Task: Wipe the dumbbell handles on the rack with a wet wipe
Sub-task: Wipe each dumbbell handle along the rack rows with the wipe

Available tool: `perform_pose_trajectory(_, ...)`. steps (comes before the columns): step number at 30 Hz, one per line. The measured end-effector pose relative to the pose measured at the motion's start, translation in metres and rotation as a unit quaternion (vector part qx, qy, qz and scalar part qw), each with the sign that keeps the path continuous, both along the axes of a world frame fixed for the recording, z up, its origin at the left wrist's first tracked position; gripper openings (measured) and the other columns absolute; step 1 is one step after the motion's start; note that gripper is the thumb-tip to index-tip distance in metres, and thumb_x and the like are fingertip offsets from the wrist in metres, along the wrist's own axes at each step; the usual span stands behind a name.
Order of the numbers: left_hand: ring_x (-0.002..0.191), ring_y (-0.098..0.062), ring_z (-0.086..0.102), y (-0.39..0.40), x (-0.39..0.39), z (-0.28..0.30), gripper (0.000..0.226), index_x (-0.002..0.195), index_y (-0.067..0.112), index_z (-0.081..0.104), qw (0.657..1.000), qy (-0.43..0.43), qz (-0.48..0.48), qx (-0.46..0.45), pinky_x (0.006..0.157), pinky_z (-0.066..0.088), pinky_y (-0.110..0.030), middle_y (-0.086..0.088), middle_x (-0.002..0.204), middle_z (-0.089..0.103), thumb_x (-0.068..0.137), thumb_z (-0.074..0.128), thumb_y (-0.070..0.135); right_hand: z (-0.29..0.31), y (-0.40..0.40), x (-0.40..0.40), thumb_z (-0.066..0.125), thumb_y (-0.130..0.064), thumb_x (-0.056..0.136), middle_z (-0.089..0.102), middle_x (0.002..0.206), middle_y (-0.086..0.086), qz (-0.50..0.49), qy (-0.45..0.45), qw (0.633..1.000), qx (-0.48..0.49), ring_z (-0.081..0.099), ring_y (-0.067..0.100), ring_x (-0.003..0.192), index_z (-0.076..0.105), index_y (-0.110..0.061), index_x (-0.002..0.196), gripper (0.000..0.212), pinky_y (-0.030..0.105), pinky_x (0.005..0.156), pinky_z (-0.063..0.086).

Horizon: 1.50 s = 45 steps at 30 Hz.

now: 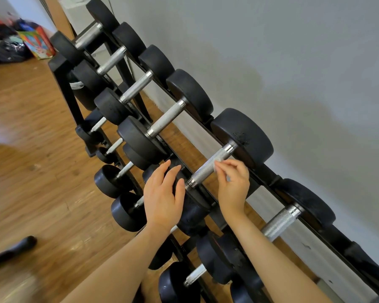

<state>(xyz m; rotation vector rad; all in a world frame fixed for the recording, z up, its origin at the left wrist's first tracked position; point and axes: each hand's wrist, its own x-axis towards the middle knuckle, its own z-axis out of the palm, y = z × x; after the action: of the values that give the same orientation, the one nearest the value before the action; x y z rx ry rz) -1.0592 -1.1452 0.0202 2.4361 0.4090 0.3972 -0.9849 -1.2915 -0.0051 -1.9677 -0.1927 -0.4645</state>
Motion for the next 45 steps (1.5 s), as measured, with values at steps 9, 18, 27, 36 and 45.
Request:
perform_pose_trajectory(9,0.134,-0.025,0.046,0.000,0.001,-0.001,0.052,0.131,0.017,0.062,1.000,-0.006,-0.002,-0.002,0.109,0.039,-0.049,-0.004,0.145,0.051,0.097,0.033,0.044,-0.001,0.007,-0.014,0.070,-0.004,0.086,0.058,0.096,-0.007,0.068,0.024,0.997,-0.012,0.060,0.008,0.089,0.074,-0.006,0.097,0.012,0.015,0.076,0.050)
perform_pose_trajectory(18,0.134,-0.024,0.046,0.001,0.001,-0.003,0.050,0.131,0.018,0.062,1.000,-0.010,-0.005,-0.002,0.108,0.040,-0.050,-0.004,0.144,0.052,0.097,0.035,0.043,-0.004,0.006,-0.015,0.071,-0.006,0.086,0.058,0.098,-0.003,0.078,0.009,0.996,-0.035,0.061,0.011,0.088,0.073,-0.005,0.100,0.015,0.018,0.075,0.053)
perform_pose_trajectory(27,0.141,-0.019,0.037,0.002,-0.002,0.000,0.057,0.142,0.023,0.051,1.000,0.008,-0.016,-0.009,0.115,0.032,-0.044,0.000,0.152,0.043,0.096,0.030,0.051,0.005,-0.003,0.000,0.064,-0.014,0.089,0.062,0.105,0.002,0.075,-0.019,0.991,-0.110,0.059,0.020,0.096,0.071,-0.006,0.108,0.022,0.034,0.076,0.057)
perform_pose_trajectory(36,0.141,-0.018,0.036,0.004,-0.005,-0.003,0.054,0.142,0.024,0.050,1.000,-0.005,-0.022,-0.010,0.113,0.026,-0.037,0.001,0.152,0.043,0.097,0.035,0.048,0.005,-0.010,0.017,0.063,-0.023,0.090,0.070,0.098,0.000,0.133,-0.173,0.922,-0.319,0.058,0.023,0.103,0.074,-0.012,0.101,0.019,0.040,0.086,0.050)
perform_pose_trajectory(45,0.139,-0.019,0.038,0.004,-0.006,-0.005,0.051,0.141,0.022,0.052,0.999,-0.016,-0.028,-0.016,0.111,0.027,-0.037,-0.001,0.151,0.045,0.097,0.038,0.044,0.012,0.003,0.028,0.063,-0.017,0.090,0.073,0.099,-0.001,0.137,-0.141,0.918,-0.344,0.056,0.022,0.115,0.074,-0.012,0.098,0.015,0.046,0.108,0.035)
